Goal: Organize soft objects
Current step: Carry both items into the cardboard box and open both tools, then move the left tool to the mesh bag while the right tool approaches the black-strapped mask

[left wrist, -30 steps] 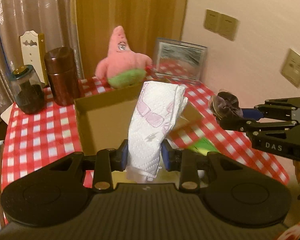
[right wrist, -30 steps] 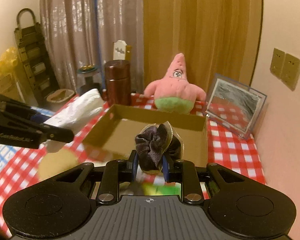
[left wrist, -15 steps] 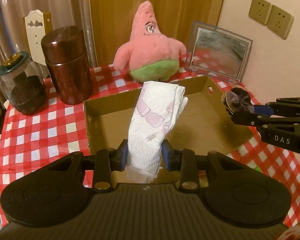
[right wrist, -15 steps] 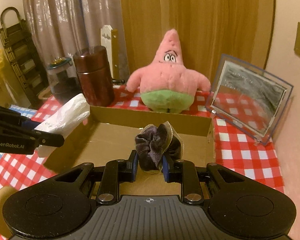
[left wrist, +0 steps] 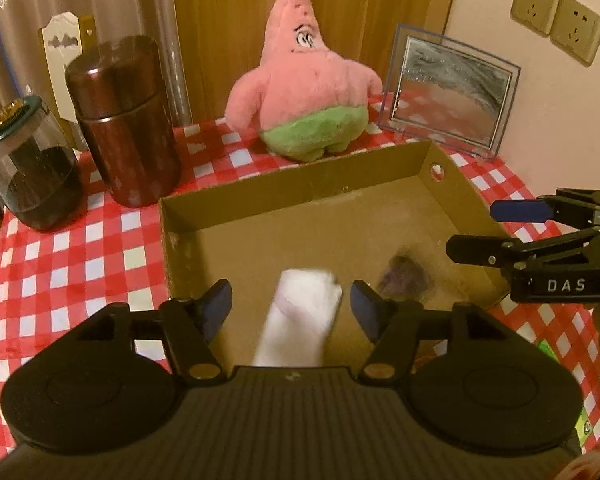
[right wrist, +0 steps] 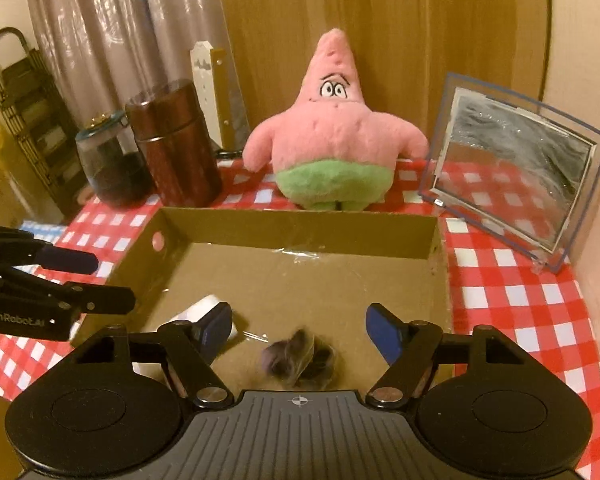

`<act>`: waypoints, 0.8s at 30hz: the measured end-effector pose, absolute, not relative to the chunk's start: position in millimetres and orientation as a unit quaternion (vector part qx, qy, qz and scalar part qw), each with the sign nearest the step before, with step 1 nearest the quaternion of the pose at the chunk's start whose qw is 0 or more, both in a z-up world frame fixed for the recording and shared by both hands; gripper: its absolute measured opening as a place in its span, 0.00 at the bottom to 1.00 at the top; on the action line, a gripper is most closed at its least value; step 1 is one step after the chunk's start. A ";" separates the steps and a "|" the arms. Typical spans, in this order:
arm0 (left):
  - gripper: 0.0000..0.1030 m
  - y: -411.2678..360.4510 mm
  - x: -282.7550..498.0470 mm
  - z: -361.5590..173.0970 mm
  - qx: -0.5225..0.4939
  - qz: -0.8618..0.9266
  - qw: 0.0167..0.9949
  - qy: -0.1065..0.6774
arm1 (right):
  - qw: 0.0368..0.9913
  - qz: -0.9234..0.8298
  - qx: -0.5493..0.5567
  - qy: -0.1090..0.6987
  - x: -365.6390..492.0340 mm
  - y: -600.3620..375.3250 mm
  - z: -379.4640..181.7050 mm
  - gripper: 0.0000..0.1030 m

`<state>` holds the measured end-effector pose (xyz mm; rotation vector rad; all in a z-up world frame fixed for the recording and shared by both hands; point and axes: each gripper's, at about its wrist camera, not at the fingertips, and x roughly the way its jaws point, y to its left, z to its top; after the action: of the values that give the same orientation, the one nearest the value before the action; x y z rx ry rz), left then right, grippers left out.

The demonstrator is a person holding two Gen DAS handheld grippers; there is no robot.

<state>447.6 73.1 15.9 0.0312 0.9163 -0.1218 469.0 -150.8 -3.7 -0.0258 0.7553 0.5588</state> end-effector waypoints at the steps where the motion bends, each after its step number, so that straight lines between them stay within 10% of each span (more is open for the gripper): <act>1: 0.60 73.6 445.9 18.0 0.015 -0.060 0.896 0.439 | 0.892 0.268 -0.016 0.363 466.7 -151.3 -1.8 0.72; 24: 0.61 42.4 274.3 113.9 -0.006 -0.063 0.952 0.299 | 0.920 0.271 -0.042 0.279 266.8 -203.4 69.0 0.72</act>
<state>274.2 42.4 113.9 -0.0128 0.6075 -0.1271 266.8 -203.4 69.0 -0.0855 0.5724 0.5566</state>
